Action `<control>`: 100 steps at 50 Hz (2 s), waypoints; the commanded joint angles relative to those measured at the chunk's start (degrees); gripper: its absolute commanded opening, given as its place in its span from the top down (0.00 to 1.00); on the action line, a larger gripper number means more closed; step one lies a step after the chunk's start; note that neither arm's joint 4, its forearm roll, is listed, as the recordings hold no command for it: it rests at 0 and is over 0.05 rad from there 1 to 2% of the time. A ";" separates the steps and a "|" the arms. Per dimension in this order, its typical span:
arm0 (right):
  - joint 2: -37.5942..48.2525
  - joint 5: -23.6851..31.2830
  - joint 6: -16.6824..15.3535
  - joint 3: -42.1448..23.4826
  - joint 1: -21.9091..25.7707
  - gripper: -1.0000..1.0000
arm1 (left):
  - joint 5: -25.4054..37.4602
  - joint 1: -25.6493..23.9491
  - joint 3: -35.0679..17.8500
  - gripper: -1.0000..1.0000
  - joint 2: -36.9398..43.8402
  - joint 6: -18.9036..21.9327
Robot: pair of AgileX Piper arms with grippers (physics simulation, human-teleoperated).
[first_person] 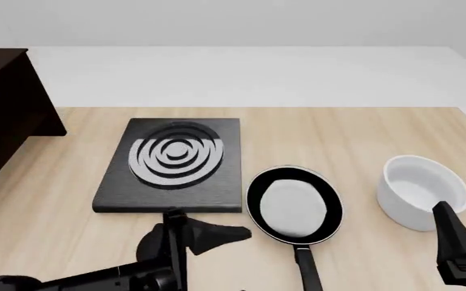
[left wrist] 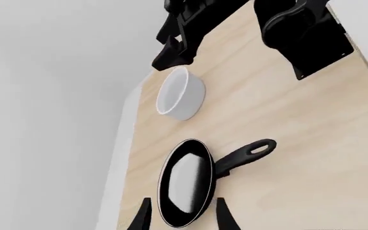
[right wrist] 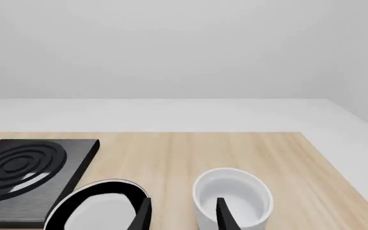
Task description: Put the frying pan under the cabinet shelf.
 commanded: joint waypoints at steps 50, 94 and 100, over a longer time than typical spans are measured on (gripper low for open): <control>0.00 0.00 0.00 0.00 0.00 0.00 | -17.00 -4.18 0.77 0.00 20.49 6.42; 0.00 0.00 0.00 0.00 0.01 0.00 | -29.50 -4.44 -2.54 0.00 37.65 11.71; 0.01 0.00 0.00 0.00 0.01 0.00 | -30.19 -4.32 -3.29 0.00 39.56 12.11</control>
